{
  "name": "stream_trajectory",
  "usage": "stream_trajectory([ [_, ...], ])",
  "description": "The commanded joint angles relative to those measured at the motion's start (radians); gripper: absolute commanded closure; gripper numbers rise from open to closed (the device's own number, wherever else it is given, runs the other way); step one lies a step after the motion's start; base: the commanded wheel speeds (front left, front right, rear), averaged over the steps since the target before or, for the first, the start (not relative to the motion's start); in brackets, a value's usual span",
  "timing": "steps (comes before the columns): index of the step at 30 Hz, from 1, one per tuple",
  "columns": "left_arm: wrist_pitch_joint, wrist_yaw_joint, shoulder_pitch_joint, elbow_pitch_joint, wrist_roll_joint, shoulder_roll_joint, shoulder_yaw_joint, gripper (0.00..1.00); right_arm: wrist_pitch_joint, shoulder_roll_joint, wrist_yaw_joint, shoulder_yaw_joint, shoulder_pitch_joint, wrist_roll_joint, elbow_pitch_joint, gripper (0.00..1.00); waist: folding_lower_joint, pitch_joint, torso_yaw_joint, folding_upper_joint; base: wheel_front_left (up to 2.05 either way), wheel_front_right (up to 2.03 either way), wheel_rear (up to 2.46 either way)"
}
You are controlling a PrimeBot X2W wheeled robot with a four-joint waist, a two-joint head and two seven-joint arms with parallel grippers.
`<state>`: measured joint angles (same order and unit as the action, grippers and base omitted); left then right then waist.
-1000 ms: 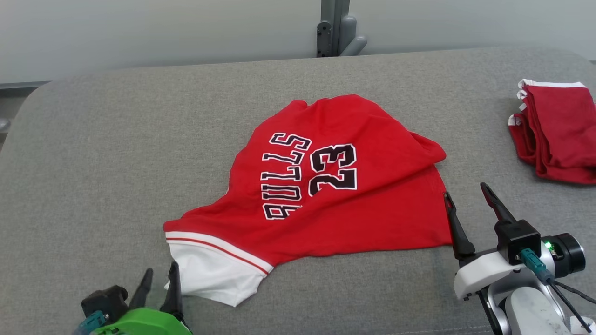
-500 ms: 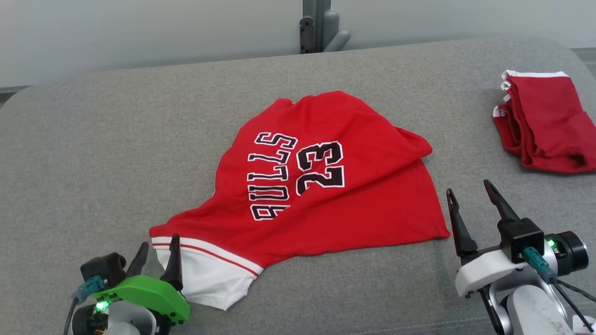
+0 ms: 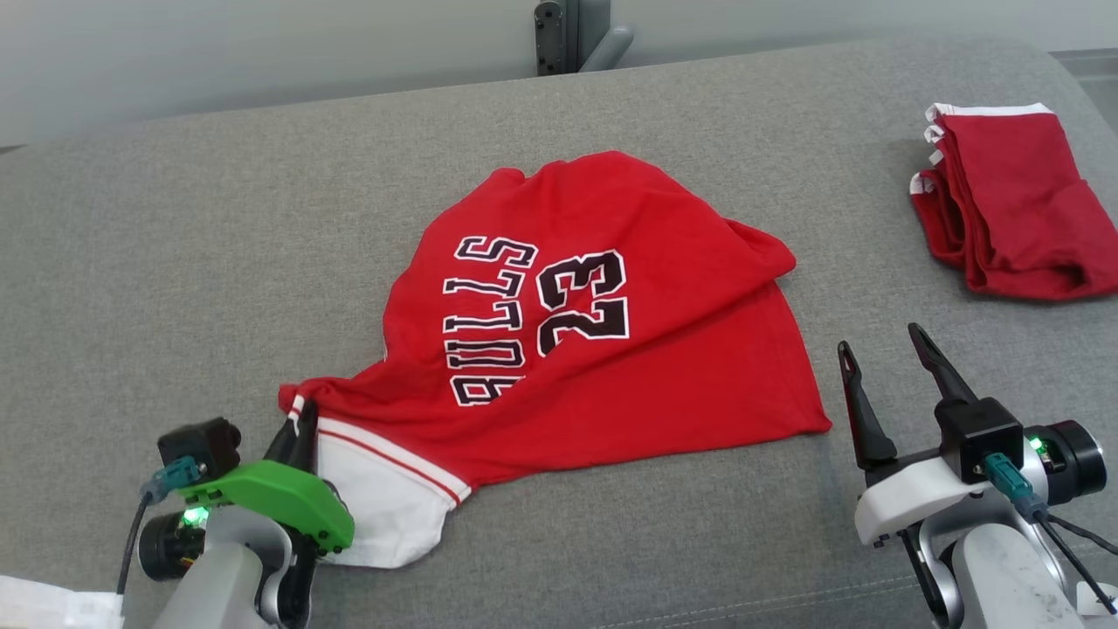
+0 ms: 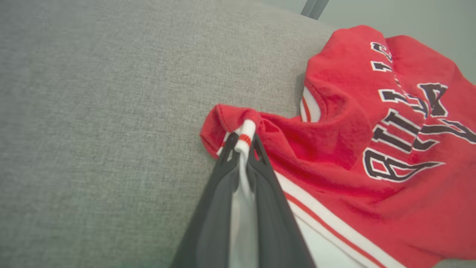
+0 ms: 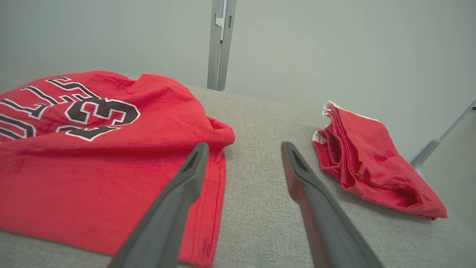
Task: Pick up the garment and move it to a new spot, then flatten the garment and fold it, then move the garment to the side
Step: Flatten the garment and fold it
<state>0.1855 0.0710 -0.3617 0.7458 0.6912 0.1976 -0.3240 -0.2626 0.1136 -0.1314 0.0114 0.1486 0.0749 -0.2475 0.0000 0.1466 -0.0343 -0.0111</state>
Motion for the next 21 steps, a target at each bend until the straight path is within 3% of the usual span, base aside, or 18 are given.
stream_trajectory([
  [1, 0.018, 0.009, -0.035, 0.005, -0.011, -0.001, -0.003, 1.00, -0.003, 0.005, 0.002, -0.003, 0.010, 0.002, 0.006, 0.00, 0.0000, 0.007, -0.001, 0.0111, 0.00, 0.00, 0.00],
  [19, 0.077, 0.051, -0.253, 0.174, -0.078, -0.062, -0.072, 1.00, -0.003, 0.009, 0.002, 0.035, 0.067, 0.002, -0.002, 0.00, 0.0000, 0.067, -0.039, 0.0111, 0.00, 0.00, 0.00],
  [20, 0.078, 0.052, -0.258, 0.187, -0.077, -0.064, -0.074, 0.85, -0.003, 0.009, 0.002, 0.036, 0.067, 0.002, -0.005, 0.00, 0.0000, 0.065, -0.041, 0.0111, 0.00, 0.00, 0.00],
  [21, 0.078, 0.053, -0.261, 0.199, -0.077, -0.068, -0.076, 0.57, -0.003, 0.008, 0.002, 0.036, 0.067, 0.003, -0.007, 0.00, 0.0000, 0.061, -0.042, 0.0111, 0.00, 0.00, 0.00],
])
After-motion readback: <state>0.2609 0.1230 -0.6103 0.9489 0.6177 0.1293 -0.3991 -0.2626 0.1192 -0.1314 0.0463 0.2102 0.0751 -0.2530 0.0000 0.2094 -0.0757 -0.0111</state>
